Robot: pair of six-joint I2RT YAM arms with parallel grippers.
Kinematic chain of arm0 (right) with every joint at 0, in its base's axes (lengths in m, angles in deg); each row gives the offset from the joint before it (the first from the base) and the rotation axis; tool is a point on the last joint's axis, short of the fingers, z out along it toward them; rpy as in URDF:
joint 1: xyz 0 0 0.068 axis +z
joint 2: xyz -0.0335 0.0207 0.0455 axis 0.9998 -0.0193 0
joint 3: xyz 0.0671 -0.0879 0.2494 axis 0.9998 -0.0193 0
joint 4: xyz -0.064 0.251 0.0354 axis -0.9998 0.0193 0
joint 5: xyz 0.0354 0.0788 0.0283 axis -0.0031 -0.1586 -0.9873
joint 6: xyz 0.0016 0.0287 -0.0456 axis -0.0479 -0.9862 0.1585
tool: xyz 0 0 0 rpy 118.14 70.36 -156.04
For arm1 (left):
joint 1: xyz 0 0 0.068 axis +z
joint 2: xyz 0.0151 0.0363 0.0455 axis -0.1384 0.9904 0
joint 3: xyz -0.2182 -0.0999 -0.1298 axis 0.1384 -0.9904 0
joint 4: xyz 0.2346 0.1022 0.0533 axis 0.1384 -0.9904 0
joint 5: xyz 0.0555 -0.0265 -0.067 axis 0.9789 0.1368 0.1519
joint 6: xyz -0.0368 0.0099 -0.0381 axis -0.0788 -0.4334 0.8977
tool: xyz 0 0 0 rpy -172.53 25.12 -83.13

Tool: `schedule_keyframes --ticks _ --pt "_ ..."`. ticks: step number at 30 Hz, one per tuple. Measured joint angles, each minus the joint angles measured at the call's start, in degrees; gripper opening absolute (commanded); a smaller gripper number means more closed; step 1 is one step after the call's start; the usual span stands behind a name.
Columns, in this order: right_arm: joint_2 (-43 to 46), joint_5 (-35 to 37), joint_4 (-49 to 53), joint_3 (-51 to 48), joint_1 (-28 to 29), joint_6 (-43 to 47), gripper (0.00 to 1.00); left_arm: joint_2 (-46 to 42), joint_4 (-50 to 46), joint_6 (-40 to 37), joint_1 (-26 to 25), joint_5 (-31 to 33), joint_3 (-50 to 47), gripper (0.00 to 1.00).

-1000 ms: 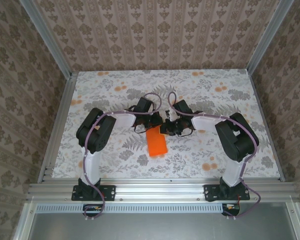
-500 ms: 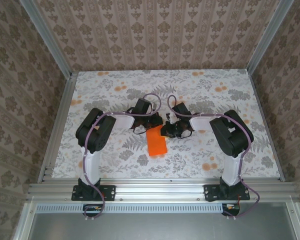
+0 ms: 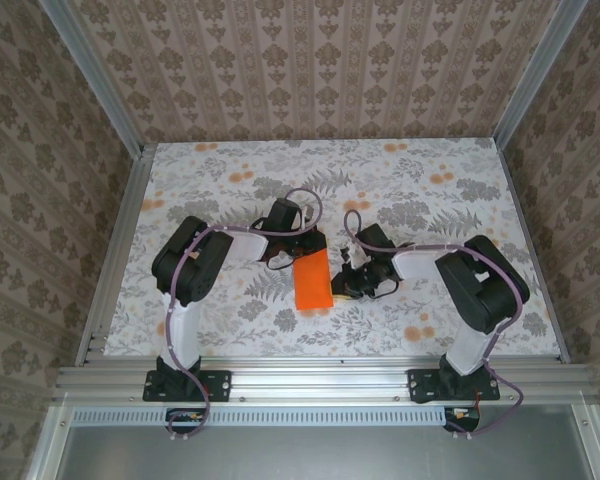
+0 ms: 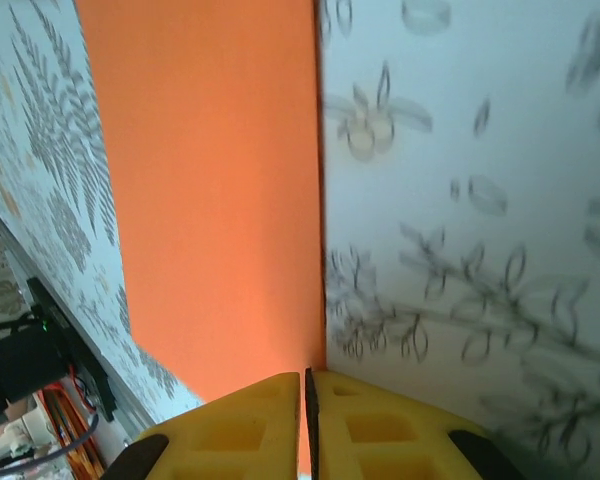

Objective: Fold a paper plane with a square sheet of paper (pick it up from the middle)
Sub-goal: First fold the square sheet of paper in half at the center of the table.

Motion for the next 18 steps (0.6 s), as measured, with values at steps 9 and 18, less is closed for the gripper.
schedule_keyframes --ticks 9,18 --pt "6.4 3.0 3.5 0.6 1.3 -2.1 0.14 0.0 0.8 0.0 0.0 0.0 -0.3 0.06" --pt "-0.9 9.4 -3.1 11.1 1.3 -6.6 0.11 -0.5 1.8 0.5 -0.1 1.0 -1.2 0.05"
